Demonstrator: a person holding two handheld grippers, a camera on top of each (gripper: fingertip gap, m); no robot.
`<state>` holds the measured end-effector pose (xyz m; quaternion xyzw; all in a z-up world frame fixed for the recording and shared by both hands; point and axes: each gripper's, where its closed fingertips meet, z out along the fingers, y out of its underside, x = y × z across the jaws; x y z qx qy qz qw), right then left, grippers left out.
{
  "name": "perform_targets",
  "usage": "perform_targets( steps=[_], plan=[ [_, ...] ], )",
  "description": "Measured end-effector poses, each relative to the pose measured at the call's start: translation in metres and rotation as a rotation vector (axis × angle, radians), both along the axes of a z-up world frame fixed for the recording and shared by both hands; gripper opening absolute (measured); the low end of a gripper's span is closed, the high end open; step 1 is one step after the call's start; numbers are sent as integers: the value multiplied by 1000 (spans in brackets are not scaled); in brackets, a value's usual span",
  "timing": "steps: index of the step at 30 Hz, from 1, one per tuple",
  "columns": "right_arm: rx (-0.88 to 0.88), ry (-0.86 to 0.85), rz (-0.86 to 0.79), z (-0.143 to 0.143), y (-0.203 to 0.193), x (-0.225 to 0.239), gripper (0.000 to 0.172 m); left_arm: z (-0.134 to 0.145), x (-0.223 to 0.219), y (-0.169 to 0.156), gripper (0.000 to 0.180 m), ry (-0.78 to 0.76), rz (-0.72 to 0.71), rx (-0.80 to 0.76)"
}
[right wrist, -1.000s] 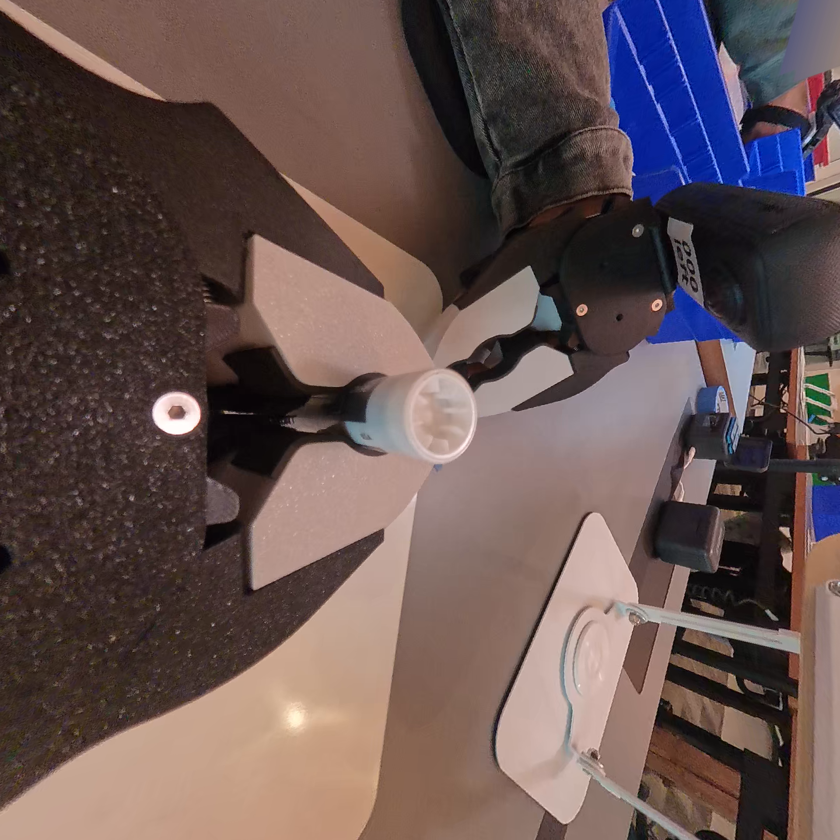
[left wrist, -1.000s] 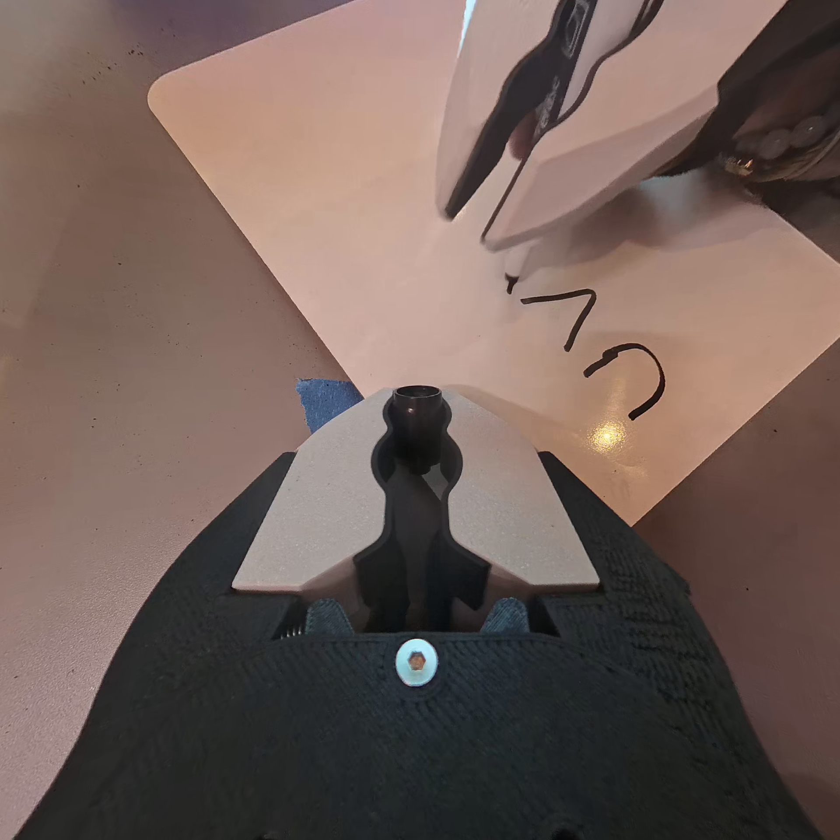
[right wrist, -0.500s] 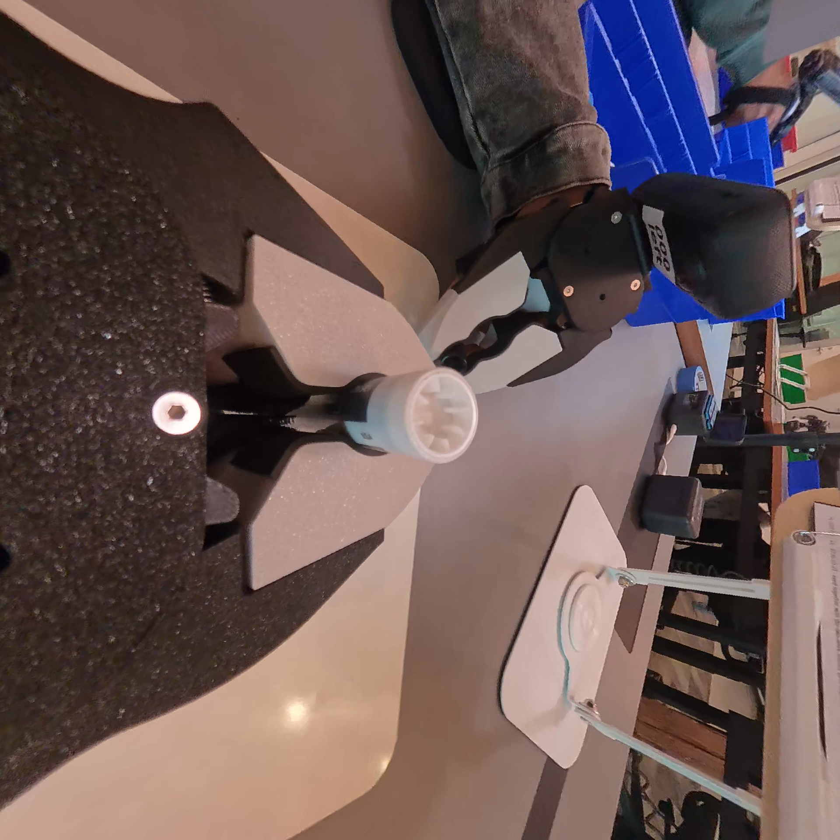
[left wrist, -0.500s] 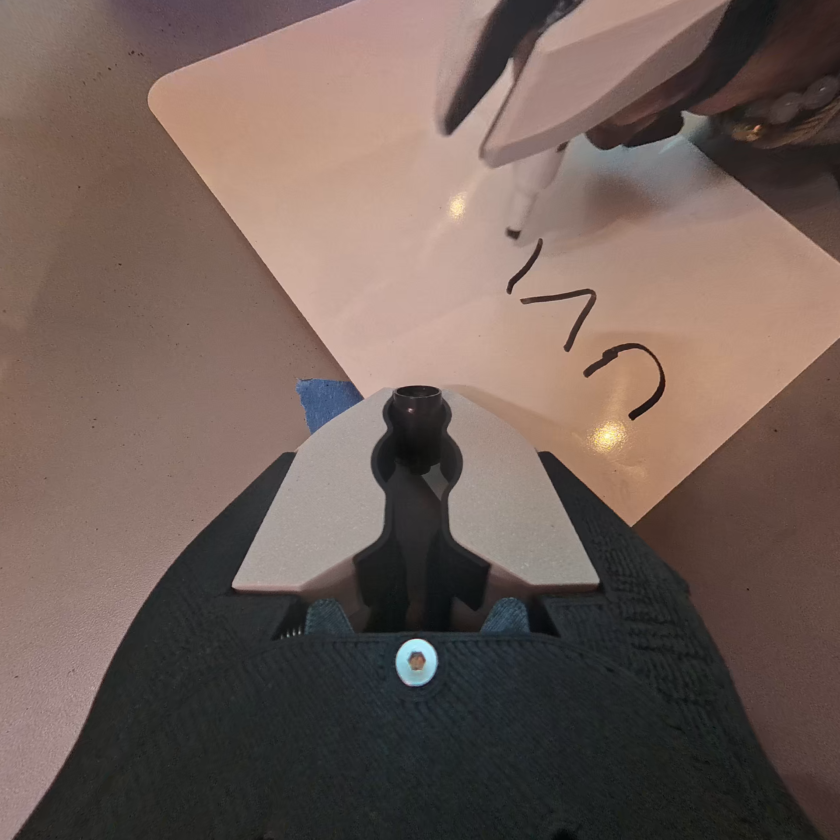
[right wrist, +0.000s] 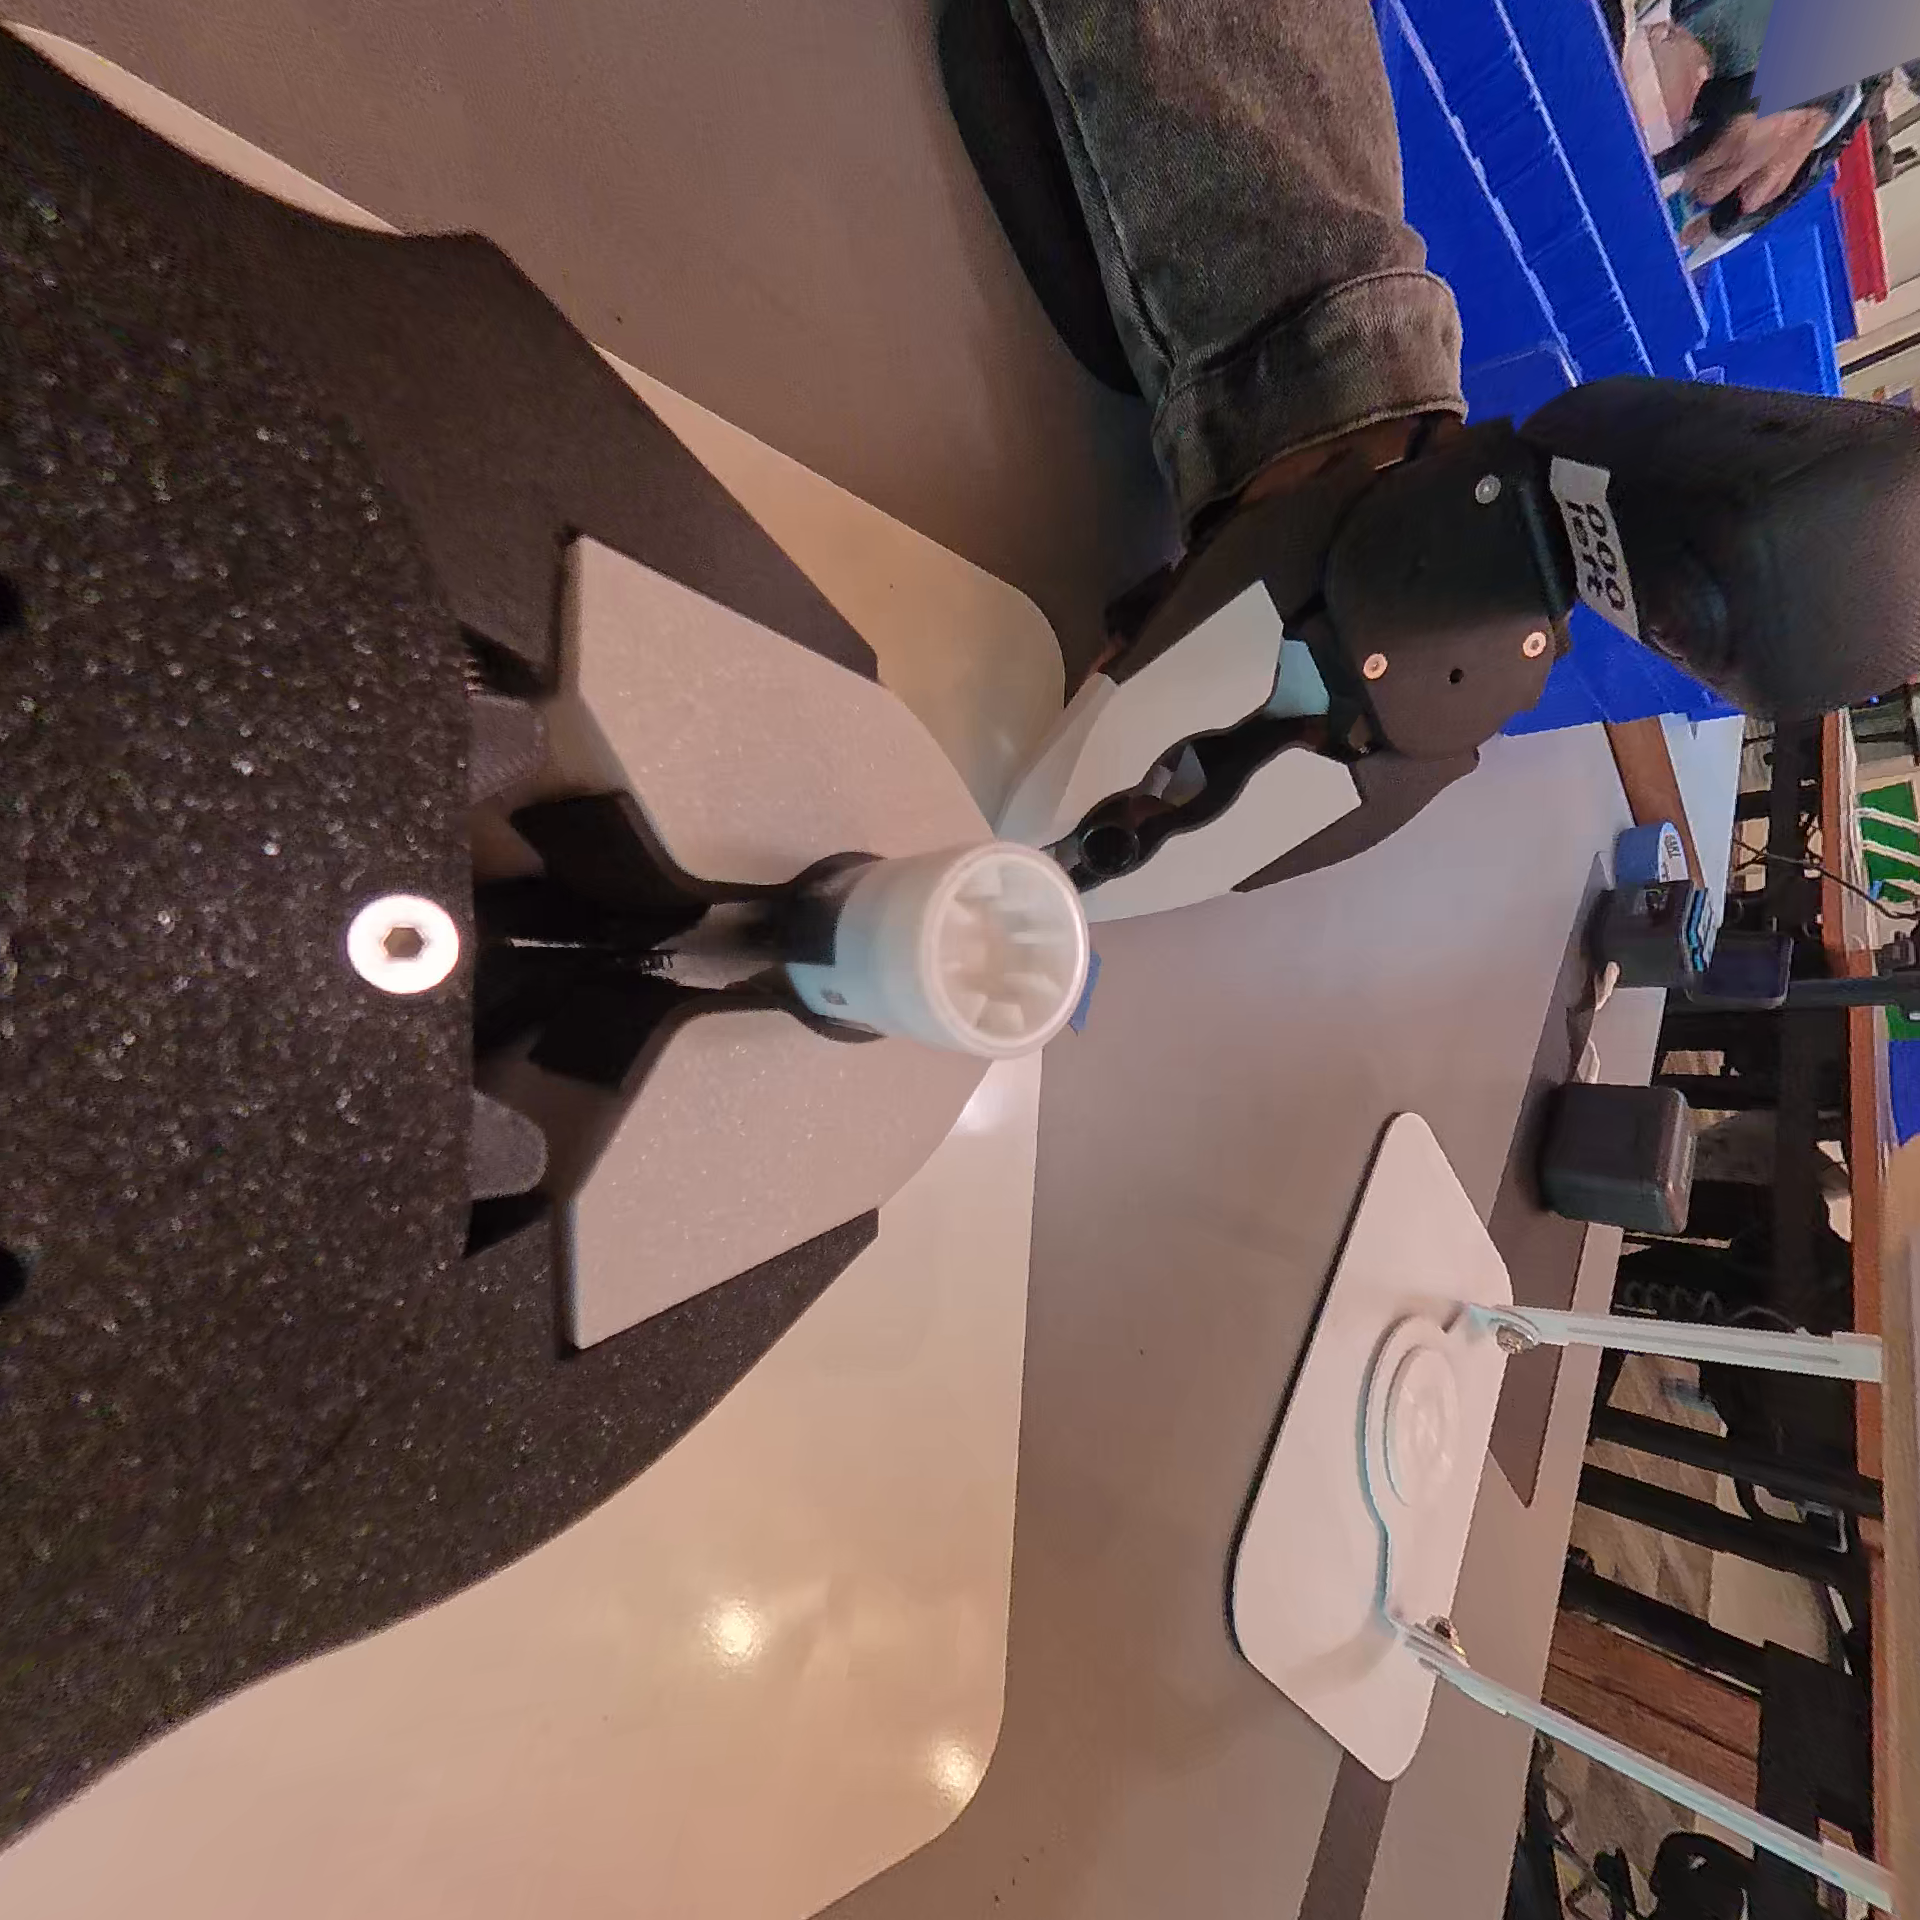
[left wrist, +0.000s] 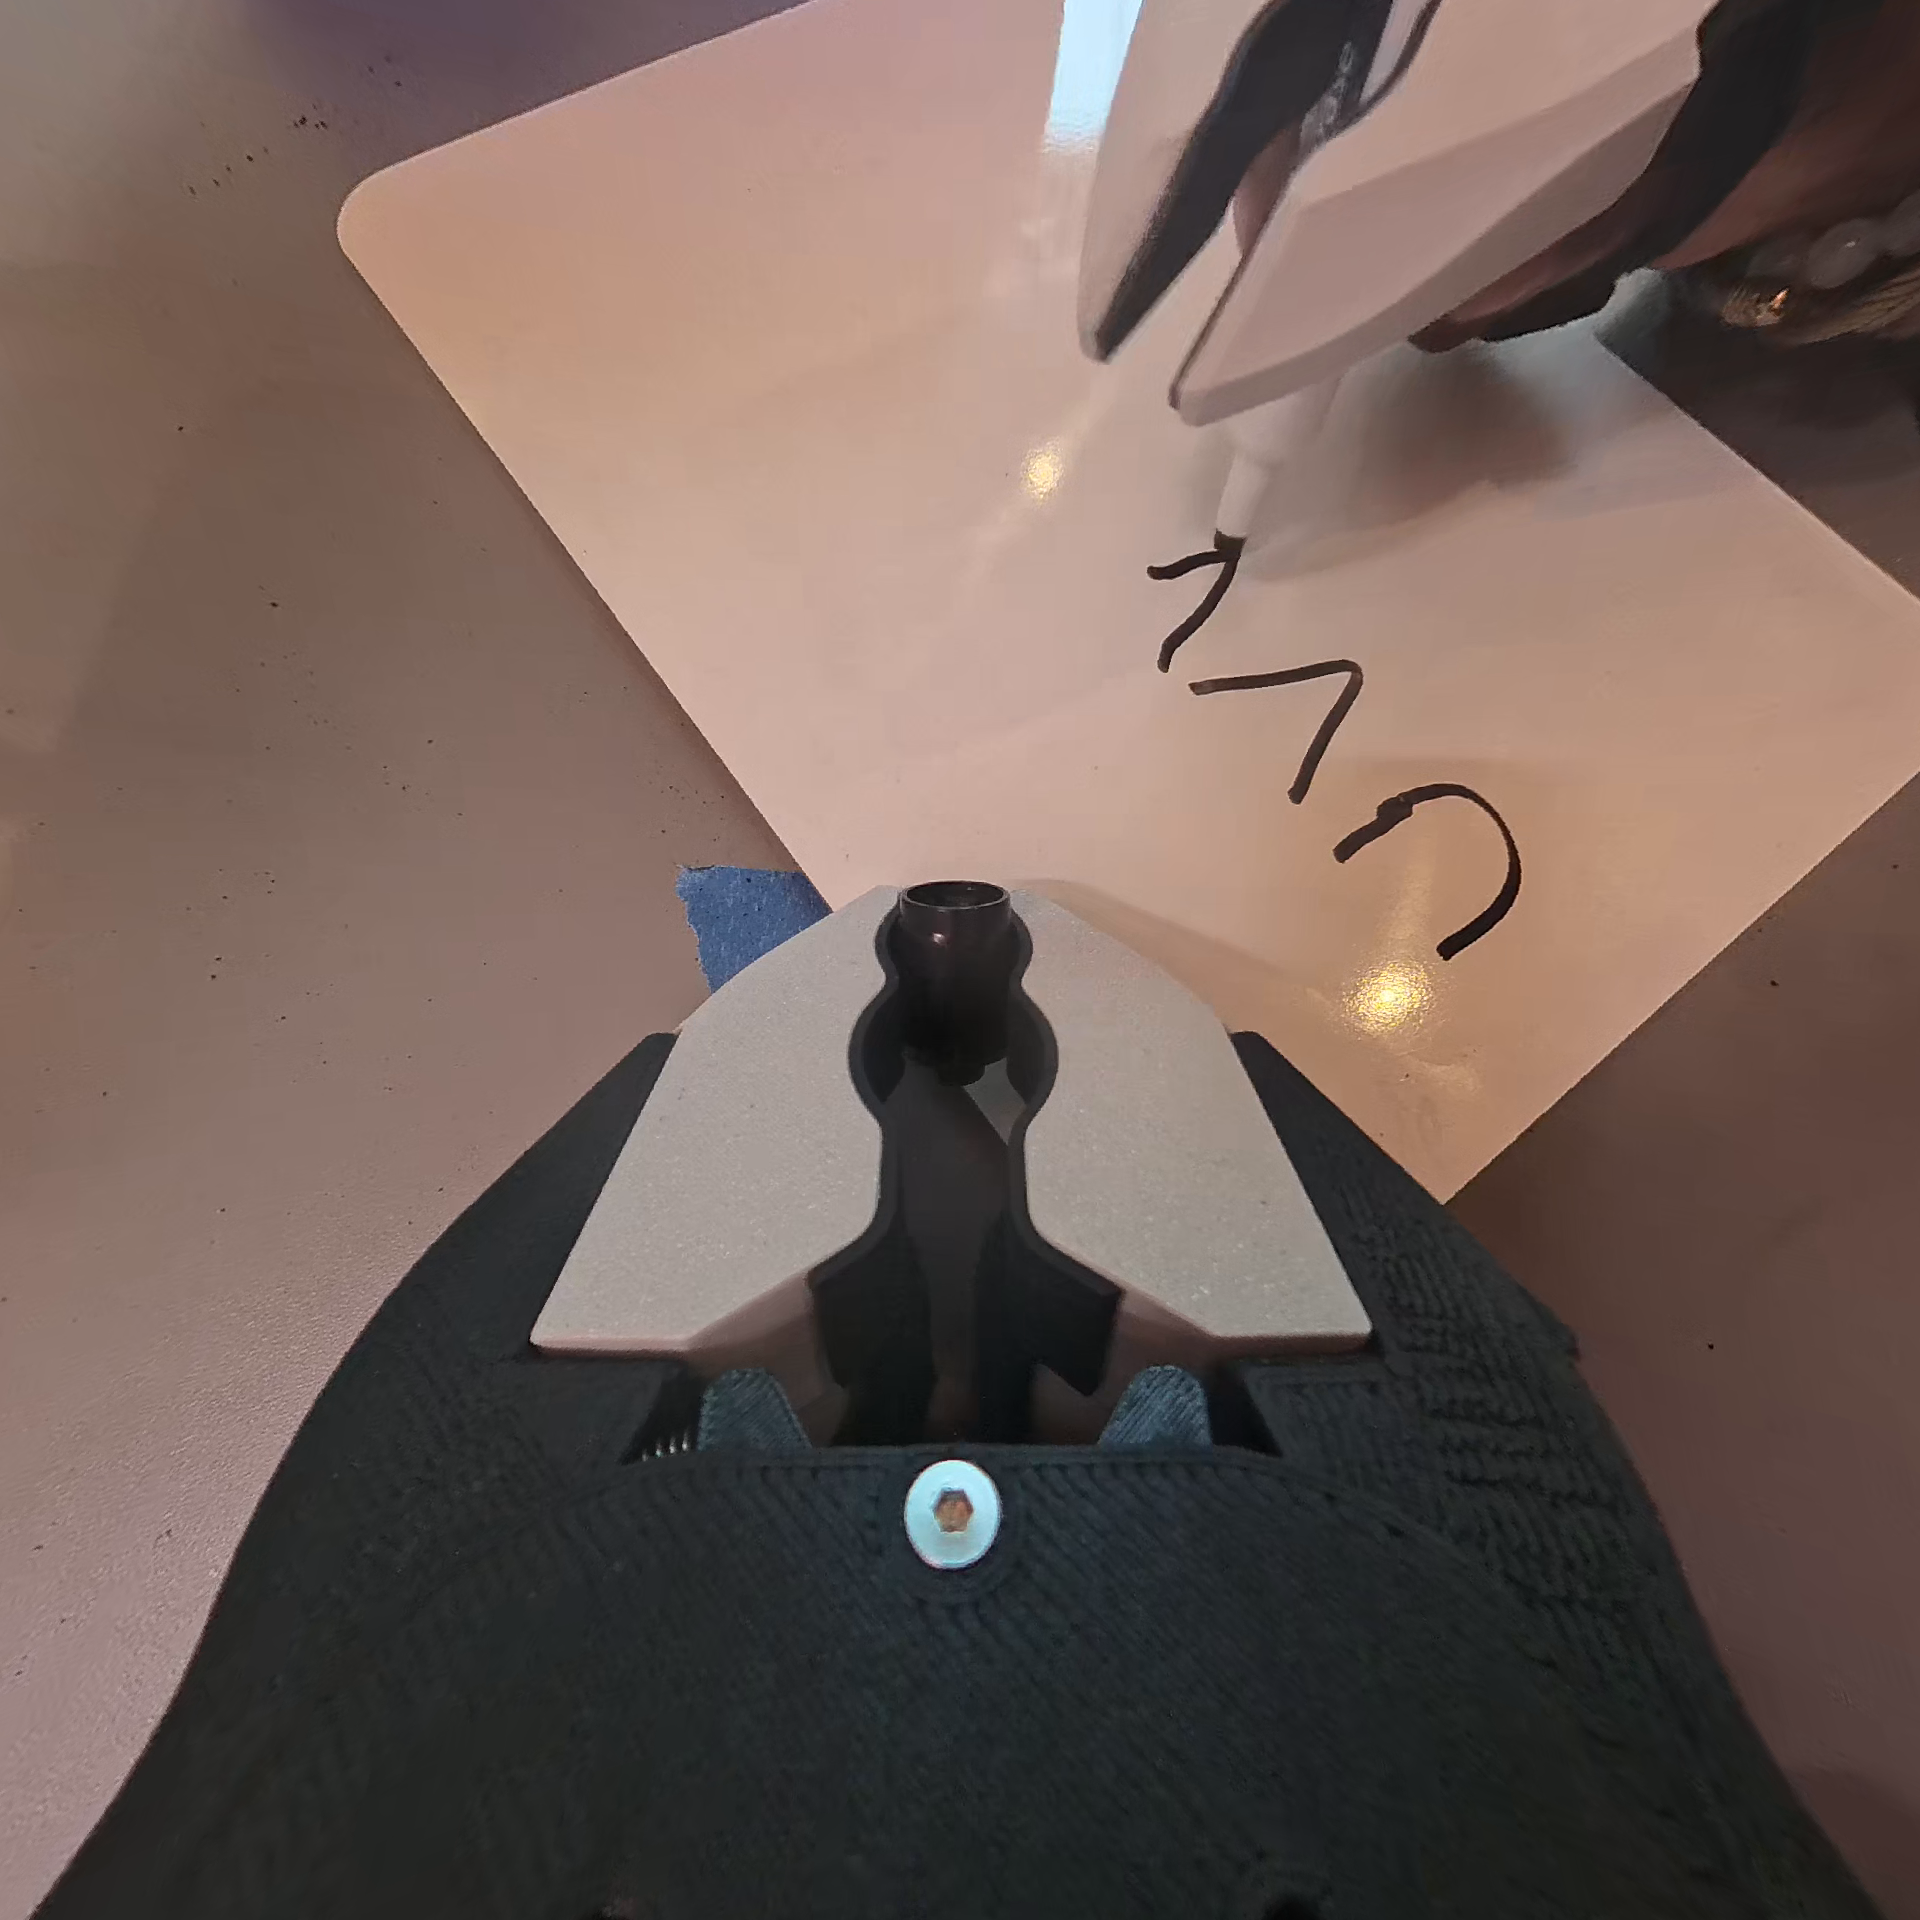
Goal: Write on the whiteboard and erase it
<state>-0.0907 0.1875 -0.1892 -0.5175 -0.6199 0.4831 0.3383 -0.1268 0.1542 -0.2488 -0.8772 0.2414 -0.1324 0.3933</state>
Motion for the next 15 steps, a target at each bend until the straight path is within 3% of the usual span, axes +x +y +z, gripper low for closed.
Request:
perform_targets(
  steps=[15],
  plan=[
    [24, 2, 68, 9, -2, -28, 12, 0, 0, 0, 15, -2, -2, -1]
  ],
)
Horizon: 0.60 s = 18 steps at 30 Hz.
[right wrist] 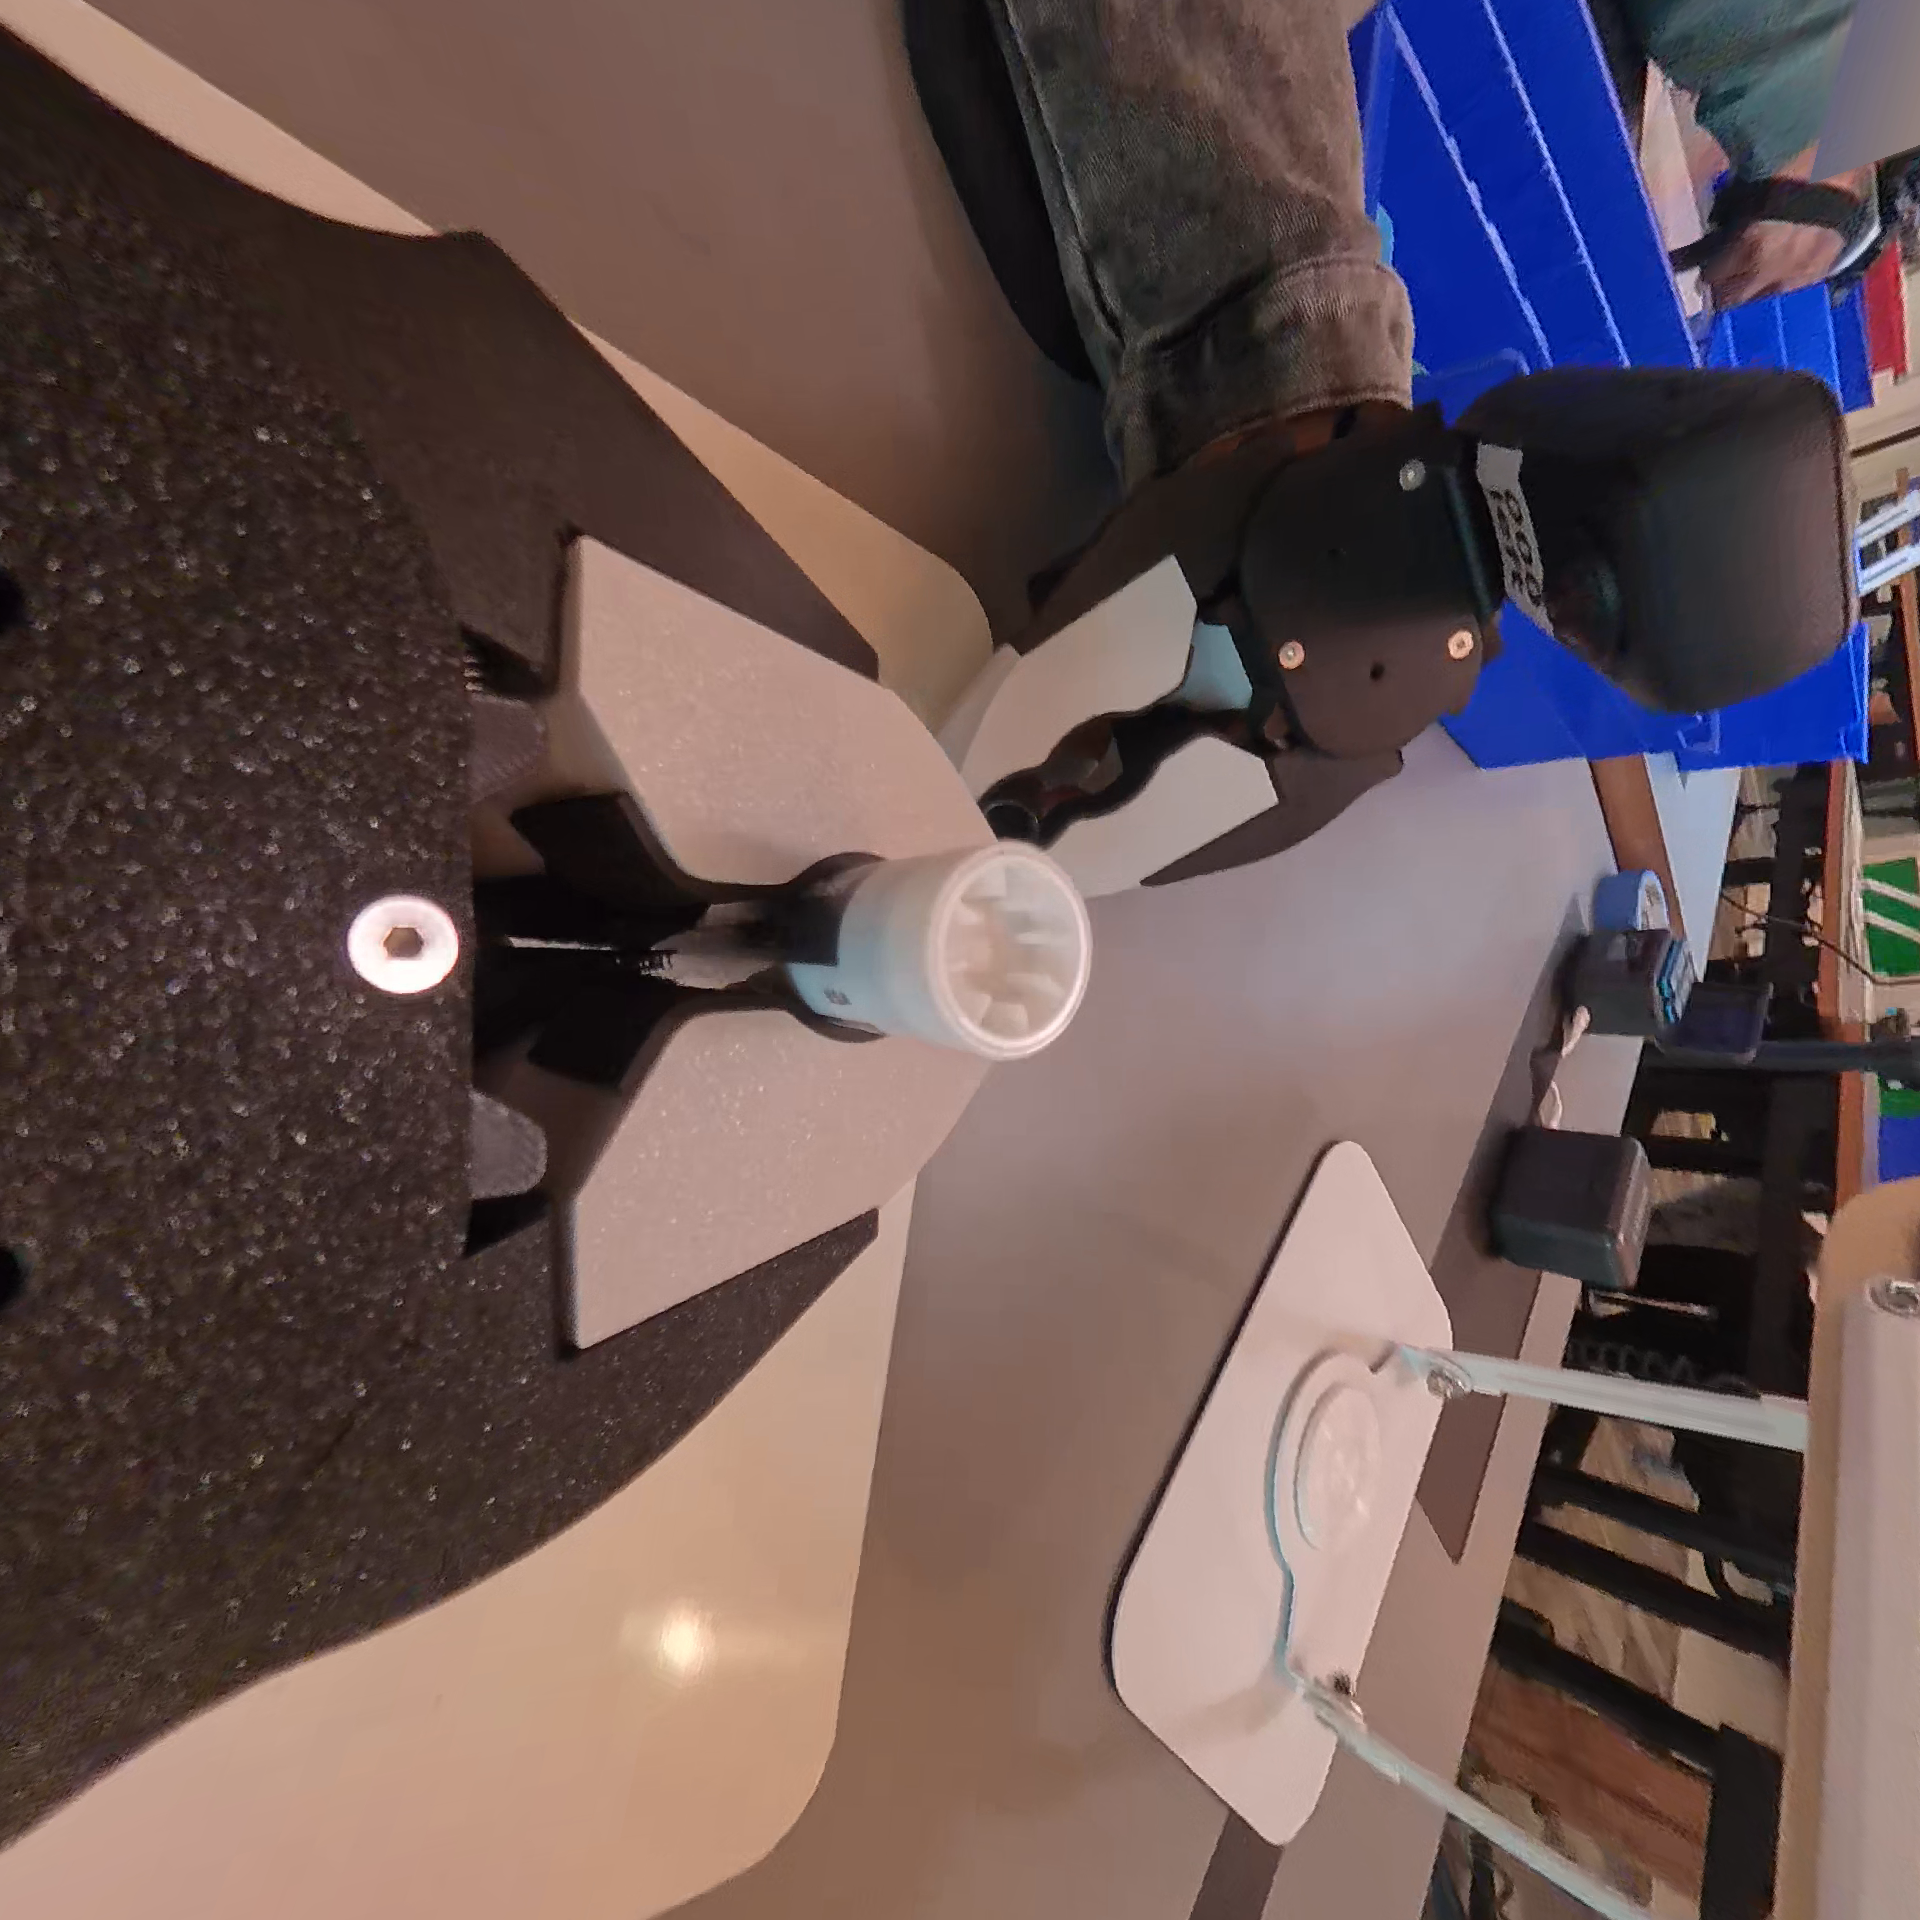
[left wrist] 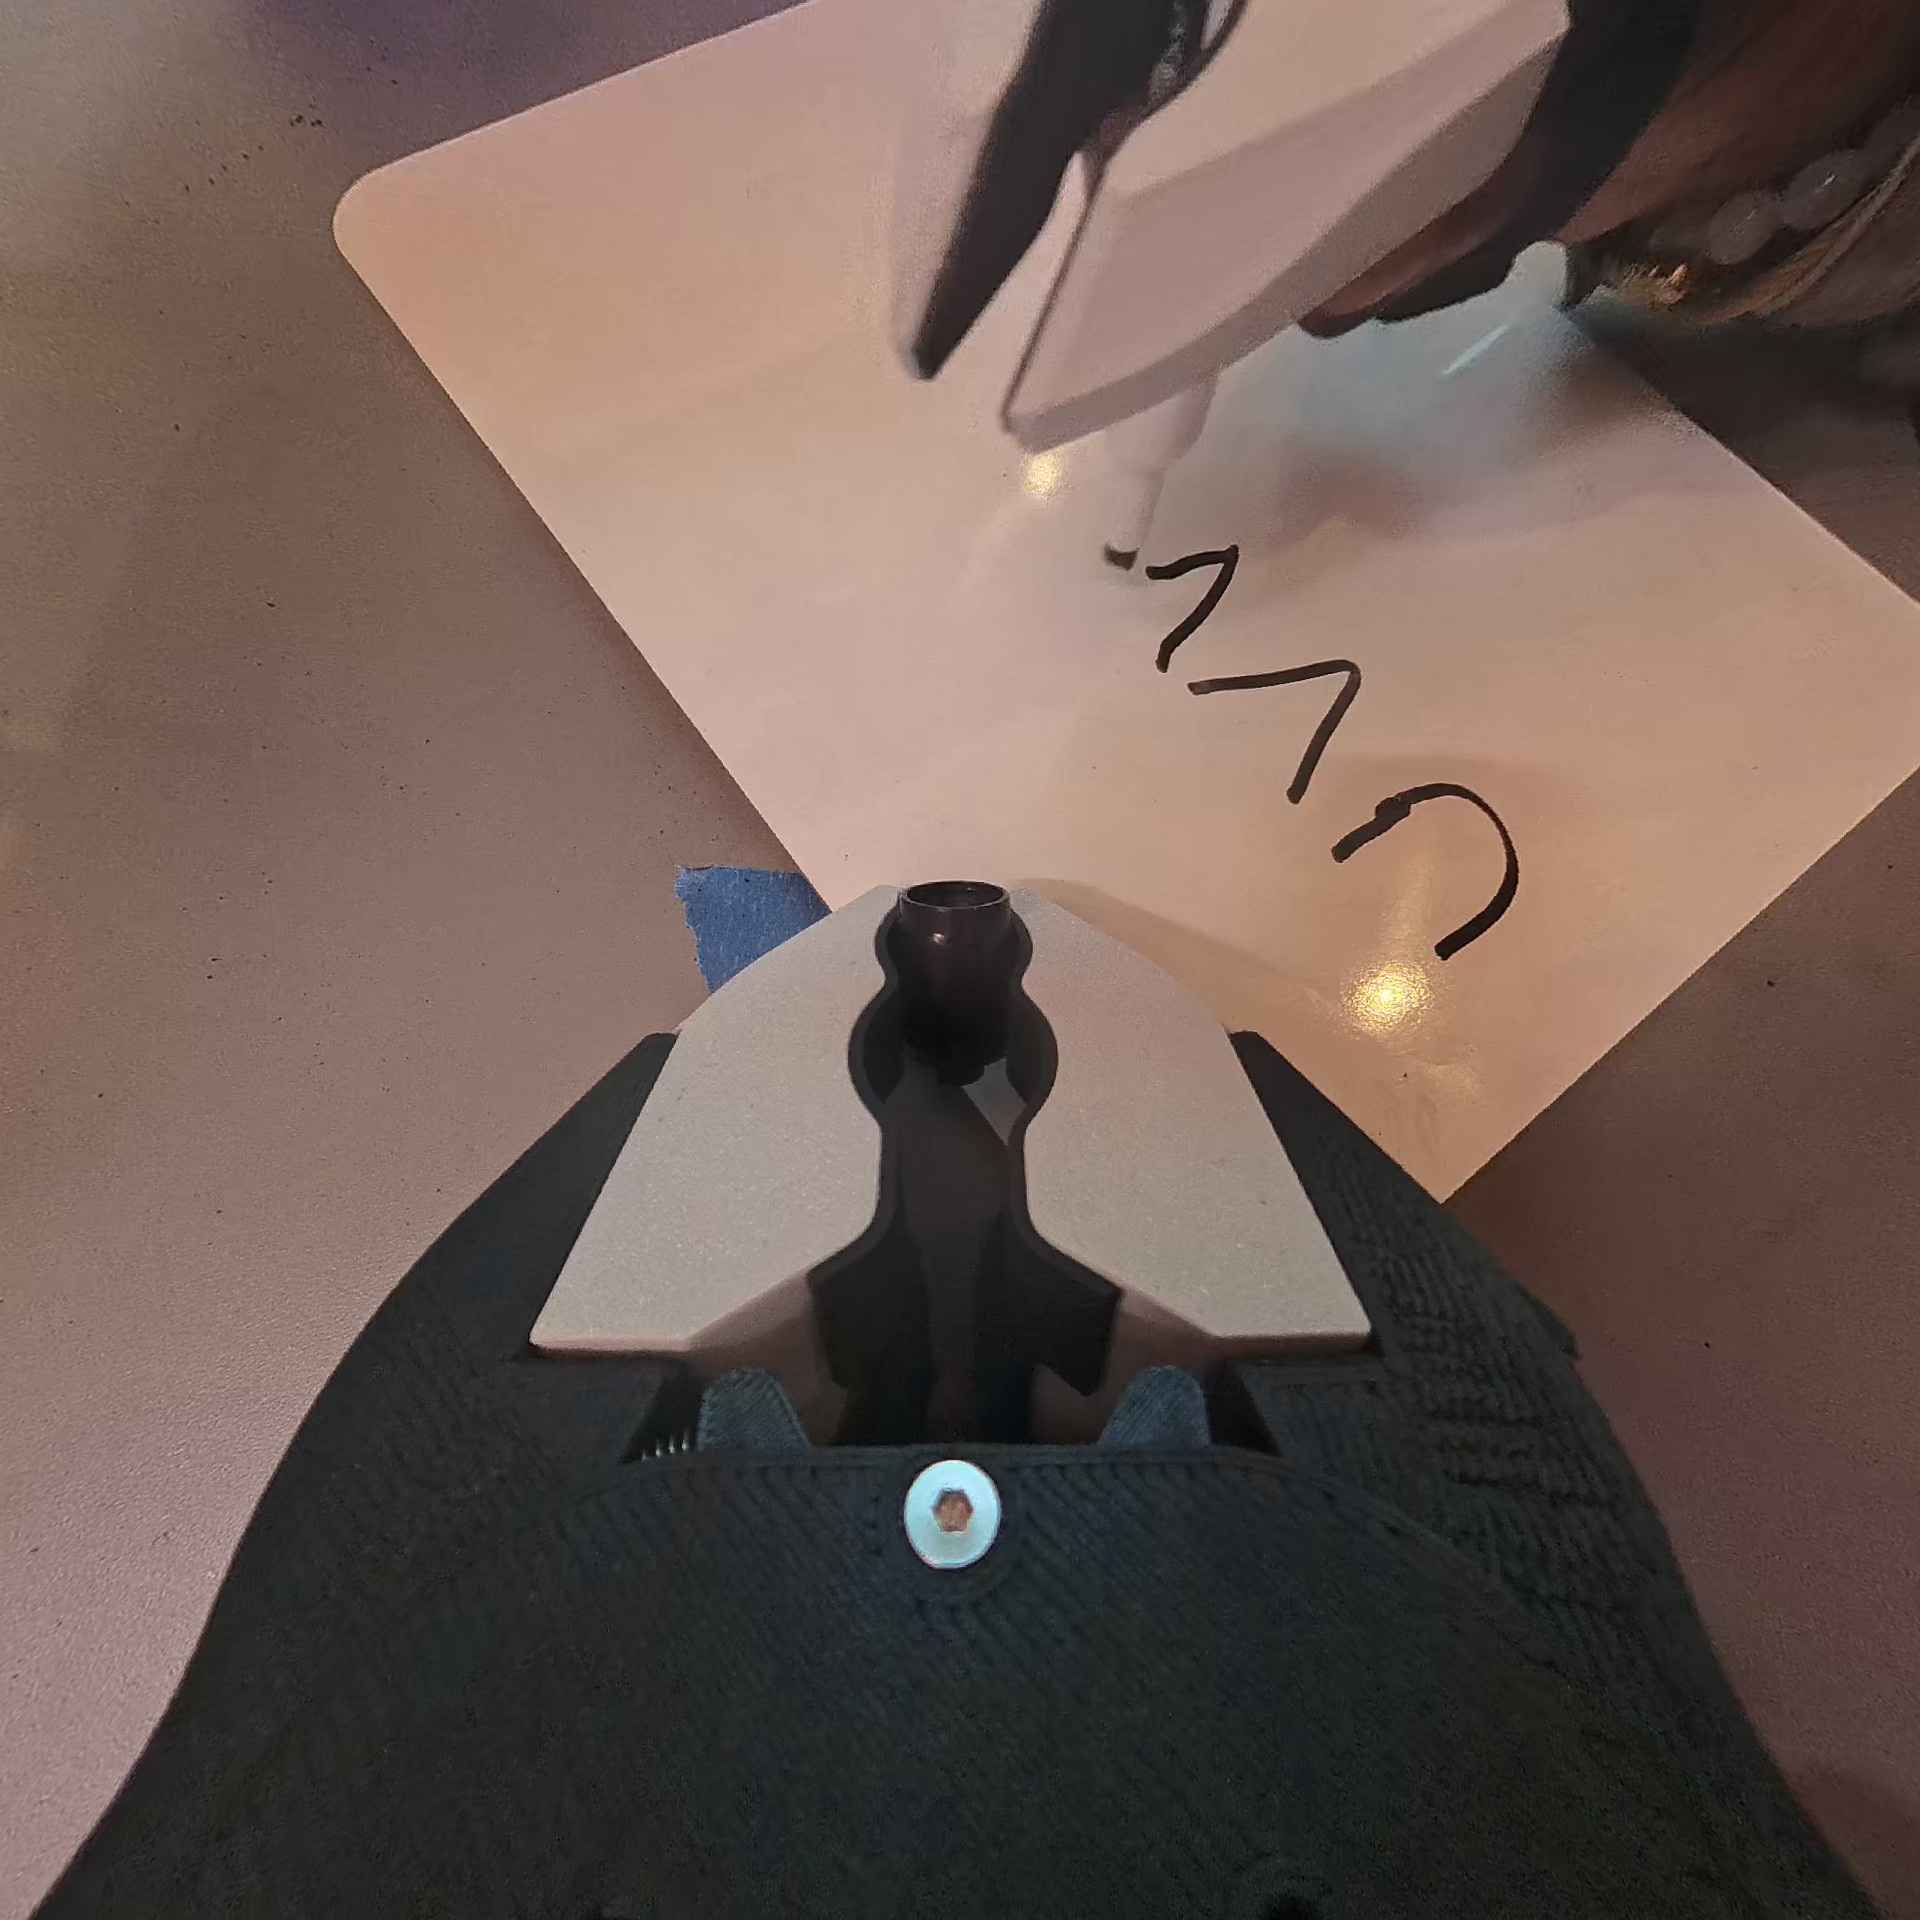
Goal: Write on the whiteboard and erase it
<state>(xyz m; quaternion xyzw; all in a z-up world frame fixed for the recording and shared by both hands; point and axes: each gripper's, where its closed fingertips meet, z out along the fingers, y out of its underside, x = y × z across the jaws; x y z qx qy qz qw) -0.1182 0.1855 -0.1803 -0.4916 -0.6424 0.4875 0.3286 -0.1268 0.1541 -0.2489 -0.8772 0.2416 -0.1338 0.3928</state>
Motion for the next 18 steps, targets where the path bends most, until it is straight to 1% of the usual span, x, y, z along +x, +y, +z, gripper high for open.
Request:
perform_targets(
  steps=[7, 11, 18],
  plan=[
    [-16, -24, 13, -4, 2, 9, 12, 0, 0, 0, 15, 1, 0, 1],
    [-6, -41, 10, -11, 2, 8, 12, 0, 0, 0, 15, 0, 0, 0],
    [-7, -65, -9, -13, 12, 17, 12, 0, 0, 0, 15, -2, 0, -1]
  ],
)
